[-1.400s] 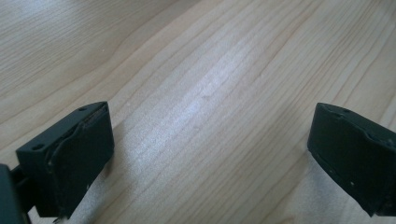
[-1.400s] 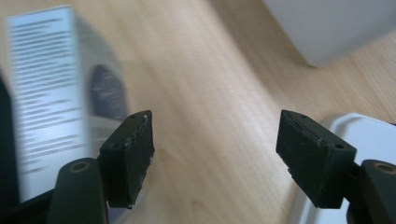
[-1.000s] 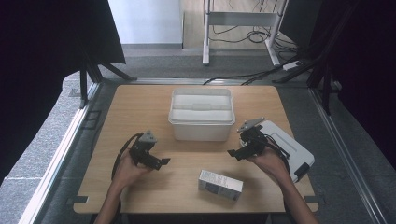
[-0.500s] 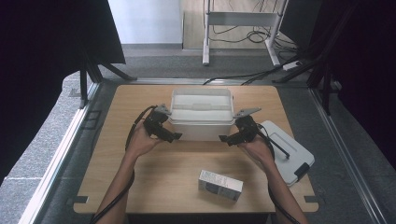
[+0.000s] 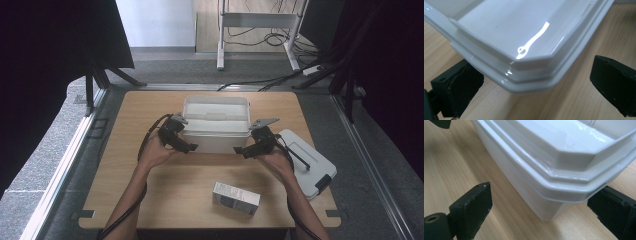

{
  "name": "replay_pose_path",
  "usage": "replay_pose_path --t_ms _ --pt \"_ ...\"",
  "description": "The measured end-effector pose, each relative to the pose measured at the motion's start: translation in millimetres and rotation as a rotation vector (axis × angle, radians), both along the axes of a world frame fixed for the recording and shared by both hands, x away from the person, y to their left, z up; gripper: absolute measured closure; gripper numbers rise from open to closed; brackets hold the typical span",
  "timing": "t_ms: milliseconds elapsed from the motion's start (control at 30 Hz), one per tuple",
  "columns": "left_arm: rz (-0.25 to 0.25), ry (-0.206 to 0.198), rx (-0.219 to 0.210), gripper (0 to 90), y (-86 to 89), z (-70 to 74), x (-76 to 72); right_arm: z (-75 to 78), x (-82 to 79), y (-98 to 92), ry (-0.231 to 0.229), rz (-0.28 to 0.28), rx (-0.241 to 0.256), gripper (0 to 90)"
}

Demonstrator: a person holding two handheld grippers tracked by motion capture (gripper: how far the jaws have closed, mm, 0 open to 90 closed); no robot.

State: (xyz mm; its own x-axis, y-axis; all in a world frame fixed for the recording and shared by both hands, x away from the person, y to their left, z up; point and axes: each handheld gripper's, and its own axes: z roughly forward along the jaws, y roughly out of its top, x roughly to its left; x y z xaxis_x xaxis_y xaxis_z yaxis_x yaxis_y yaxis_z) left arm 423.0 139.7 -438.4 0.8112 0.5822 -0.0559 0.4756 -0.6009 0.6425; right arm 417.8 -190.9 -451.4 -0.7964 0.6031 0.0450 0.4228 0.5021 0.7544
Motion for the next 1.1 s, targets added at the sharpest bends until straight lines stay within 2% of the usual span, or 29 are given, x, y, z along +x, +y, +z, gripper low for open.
replay_pose_path --t_ms 33,100,133,167,233,267,367,633,733,833,900,933,1000,1033,1067,1100 --pt "0.0 0.0 0.0 0.0 0.0 0.0 0.0 0.0 0.0 0.0 0.0 0.0 0.0 5.2" --pt "-0.001 -0.004 -0.002 0.0 1.3 -0.2 -7.7 -1.0 -6.9 1.0 -0.009 0.007 0.0 4.2" --pt "-0.007 -0.009 0.002 0.0 2.9 -0.4 -16.2 -1.7 -12.4 2.1 -0.013 0.011 0.002 3.3" --pt "-0.007 -0.009 0.002 0.0 2.9 -0.4 -16.2 -1.7 -12.4 2.1 -0.013 0.011 0.002 3.3" --pt "-0.015 -0.014 -0.008 0.0 6.4 -1.0 -28.7 -2.4 -22.6 3.0 -0.016 0.024 0.007 2.4" --pt "-0.015 -0.014 -0.008 0.0 6.4 -1.0 -28.7 -2.4 -22.6 3.0 -0.016 0.024 0.007 2.4" --pt "-0.025 -0.018 -0.02 0.0 9.6 -1.7 -42.1 -2.7 -34.2 2.7 -0.018 0.041 0.014 2.3" --pt "-0.045 -0.023 -0.006 0.0 8.8 -0.7 -73.0 -3.0 -61.3 2.2 -0.021 0.045 0.013 0.5" --pt "-0.043 -0.028 0.001 0.0 9.7 0.0 -83.8 -3.1 -75.1 1.5 -0.033 0.065 0.01 0.5" --pt "-0.045 -0.033 -0.003 0.0 10.7 0.0 -85.1 -3.0 -79.5 1.7 -0.042 0.069 0.009 0.9" --pt "-0.059 -0.036 -0.01 0.0 13.9 1.0 -85.6 -3.0 -83.3 -1.8 -0.053 0.07 0.015 4.5" --pt "-0.059 -0.036 -0.01 0.0 13.9 1.0 -85.6 -4.3 -84.5 -4.2 -0.056 0.07 0.015 1.9" --pt "-0.062 -0.036 0.004 0.0 18.1 1.7 -86.1 -6.8 -85.5 -7.3 -0.066 0.063 0.001 0.1" --pt "-0.064 -0.036 0.007 0.0 21.0 1.8 -86.2 -10.3 -86.1 -11.1 -0.072 0.056 -0.023 0.0" --pt "-0.062 -0.039 0.011 0.0 25.1 2.1 -86.2 -20.6 -86.2 -20.5 -0.054 0.034 -0.052 0.0" --pt "-0.064 -0.042 0.015 0.0 30.8 2.9 -86.3 -24.0 -86.2 -23.6 -0.044 0.028 -0.054 0.0"
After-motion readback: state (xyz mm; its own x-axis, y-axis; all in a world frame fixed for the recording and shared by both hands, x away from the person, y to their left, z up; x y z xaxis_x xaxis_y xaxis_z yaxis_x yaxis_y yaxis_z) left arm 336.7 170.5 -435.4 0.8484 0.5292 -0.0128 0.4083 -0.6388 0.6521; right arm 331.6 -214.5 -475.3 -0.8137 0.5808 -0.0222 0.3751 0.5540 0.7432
